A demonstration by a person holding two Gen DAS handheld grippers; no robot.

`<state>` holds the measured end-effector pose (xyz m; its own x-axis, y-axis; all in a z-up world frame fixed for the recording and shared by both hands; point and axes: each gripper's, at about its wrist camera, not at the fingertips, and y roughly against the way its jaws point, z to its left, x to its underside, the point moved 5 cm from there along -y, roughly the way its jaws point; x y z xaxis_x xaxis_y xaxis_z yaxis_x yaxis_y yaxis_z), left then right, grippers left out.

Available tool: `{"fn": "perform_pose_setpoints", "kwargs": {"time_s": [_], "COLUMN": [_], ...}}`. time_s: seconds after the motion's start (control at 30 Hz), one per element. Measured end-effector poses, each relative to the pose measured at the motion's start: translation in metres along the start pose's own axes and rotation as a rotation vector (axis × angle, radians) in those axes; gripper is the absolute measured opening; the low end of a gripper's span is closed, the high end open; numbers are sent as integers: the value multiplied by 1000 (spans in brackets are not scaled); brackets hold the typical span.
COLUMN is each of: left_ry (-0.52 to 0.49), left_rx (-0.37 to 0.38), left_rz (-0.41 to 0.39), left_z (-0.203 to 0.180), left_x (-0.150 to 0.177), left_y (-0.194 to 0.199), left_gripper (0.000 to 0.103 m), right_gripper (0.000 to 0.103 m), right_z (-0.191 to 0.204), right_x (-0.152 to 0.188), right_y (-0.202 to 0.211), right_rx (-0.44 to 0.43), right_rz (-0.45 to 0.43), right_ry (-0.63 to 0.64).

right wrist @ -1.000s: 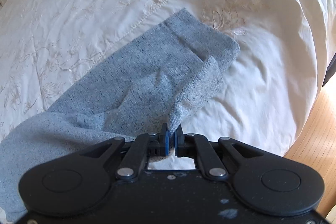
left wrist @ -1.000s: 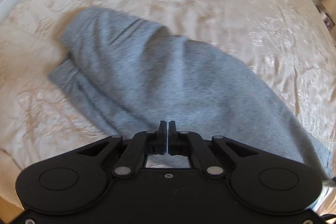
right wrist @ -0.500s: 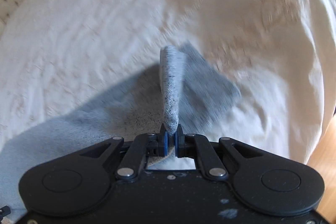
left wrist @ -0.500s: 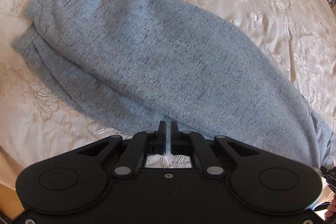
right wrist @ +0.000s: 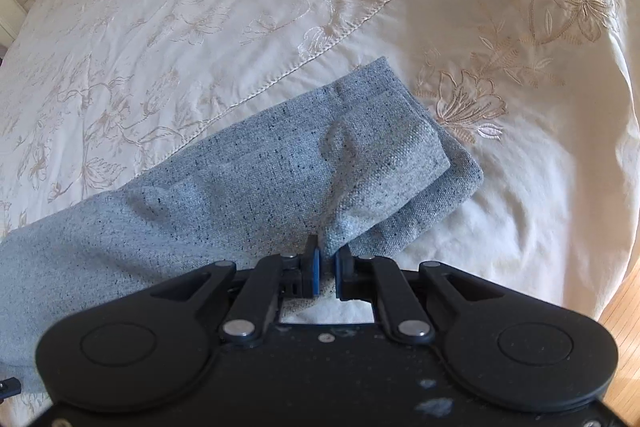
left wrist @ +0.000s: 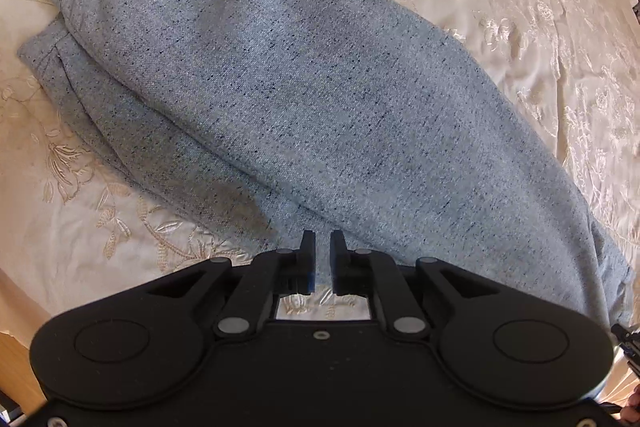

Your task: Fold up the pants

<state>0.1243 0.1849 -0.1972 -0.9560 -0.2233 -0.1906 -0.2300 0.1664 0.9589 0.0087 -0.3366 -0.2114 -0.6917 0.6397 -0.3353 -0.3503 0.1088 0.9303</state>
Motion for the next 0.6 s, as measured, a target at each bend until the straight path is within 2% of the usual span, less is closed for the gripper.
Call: {"fn": "perform_pose_setpoints", "kwargs": {"time_s": [0.07, 0.13, 0.37, 0.6], "left_ry": [41, 104, 256, 280], "left_rx": [-9, -24, 6, -33], "left_rz": [-22, -44, -61, -74], "left_z": [6, 17, 49, 61], "left_x": [-8, -15, -34, -47], "left_y": [-3, -6, -14, -20], "left_gripper": [32, 38, 38, 39], "right_gripper": [8, 8, 8, 8], "right_z": [-2, -5, -3, -2], "right_x": [0, -1, -1, 0], "right_y": [0, 0, 0, -1], "right_rx": [-2, -9, -6, 5], "right_rz": [7, 14, 19, 19], "right_ry": [-7, -27, -33, -37]}}
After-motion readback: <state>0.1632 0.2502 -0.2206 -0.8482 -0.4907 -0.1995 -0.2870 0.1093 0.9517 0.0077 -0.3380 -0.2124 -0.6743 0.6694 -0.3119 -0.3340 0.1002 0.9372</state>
